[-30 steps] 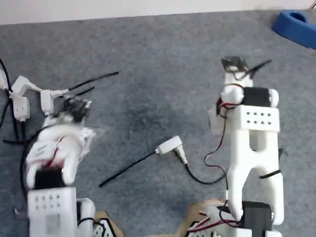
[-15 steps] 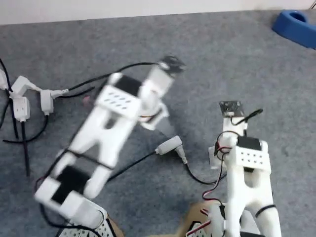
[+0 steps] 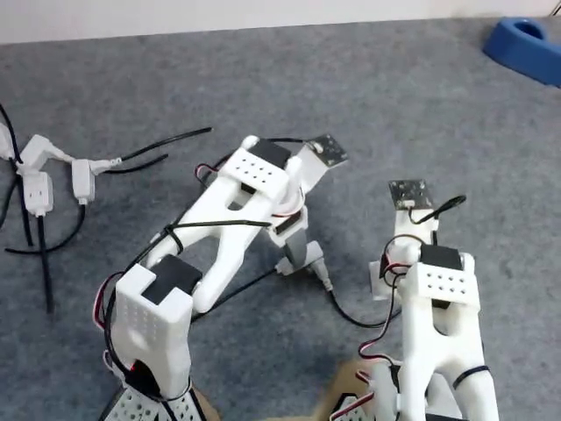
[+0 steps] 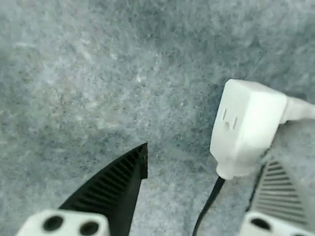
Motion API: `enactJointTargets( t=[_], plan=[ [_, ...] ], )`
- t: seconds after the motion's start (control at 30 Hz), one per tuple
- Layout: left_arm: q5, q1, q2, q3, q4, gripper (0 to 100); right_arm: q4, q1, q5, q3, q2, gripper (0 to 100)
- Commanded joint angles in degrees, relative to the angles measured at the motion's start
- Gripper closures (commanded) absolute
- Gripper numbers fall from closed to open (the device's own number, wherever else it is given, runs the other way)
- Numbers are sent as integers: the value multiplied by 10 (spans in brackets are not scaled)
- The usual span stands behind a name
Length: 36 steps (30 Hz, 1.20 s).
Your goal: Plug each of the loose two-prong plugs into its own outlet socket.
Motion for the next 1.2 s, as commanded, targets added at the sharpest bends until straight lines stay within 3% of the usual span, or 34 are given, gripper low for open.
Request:
enactJointTargets(
  t=[0.0,0.57,0.83,1.0,1.17],
  plan=[
    [-3,42,-6,-15,34,657,-11,-3,4,-2,-16,602],
    [14,46,0,35,-32,663,-10,-22,8,16,-16,602],
    [-22,25,57,29,-40,881,-9,-22,8,17,-16,602],
    [-25,1,115,-45,-26,899,-9,-22,8,18,-16,602],
    [-36,-61,123,-180,60,917,-11,-22,9,29,-16,602]
  ],
)
